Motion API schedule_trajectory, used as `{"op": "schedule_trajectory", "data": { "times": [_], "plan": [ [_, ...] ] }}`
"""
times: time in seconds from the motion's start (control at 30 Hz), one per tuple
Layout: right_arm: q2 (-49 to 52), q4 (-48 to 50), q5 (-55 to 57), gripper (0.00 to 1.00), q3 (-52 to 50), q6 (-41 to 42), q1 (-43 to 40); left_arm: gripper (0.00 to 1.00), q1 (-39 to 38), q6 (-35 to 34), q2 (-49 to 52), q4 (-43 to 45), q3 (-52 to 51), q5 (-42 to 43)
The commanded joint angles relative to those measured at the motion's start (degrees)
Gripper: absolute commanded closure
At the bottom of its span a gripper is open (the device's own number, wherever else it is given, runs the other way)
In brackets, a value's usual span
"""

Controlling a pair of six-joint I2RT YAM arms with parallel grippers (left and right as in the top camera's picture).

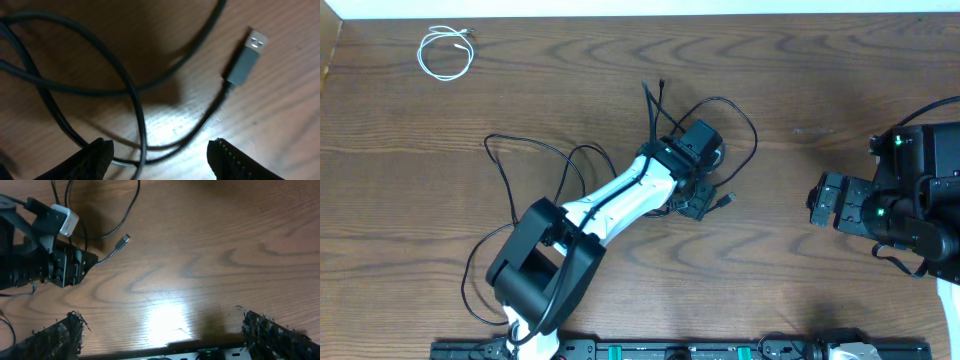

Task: Untangle cables
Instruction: 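Reach the left gripper to the center and grasp another black cable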

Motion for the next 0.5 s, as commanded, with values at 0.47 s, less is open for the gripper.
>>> {"op": "schedule_trajectory", "data": {
  "times": [0.47],
  "plan": [
    [0.02, -0.11, 0.26, 0.01, 0.11, 0.37, -0.35, 0.58, 0.07, 0.31, 5.16, 2.8, -0.02, -2.43]
  ]
}}
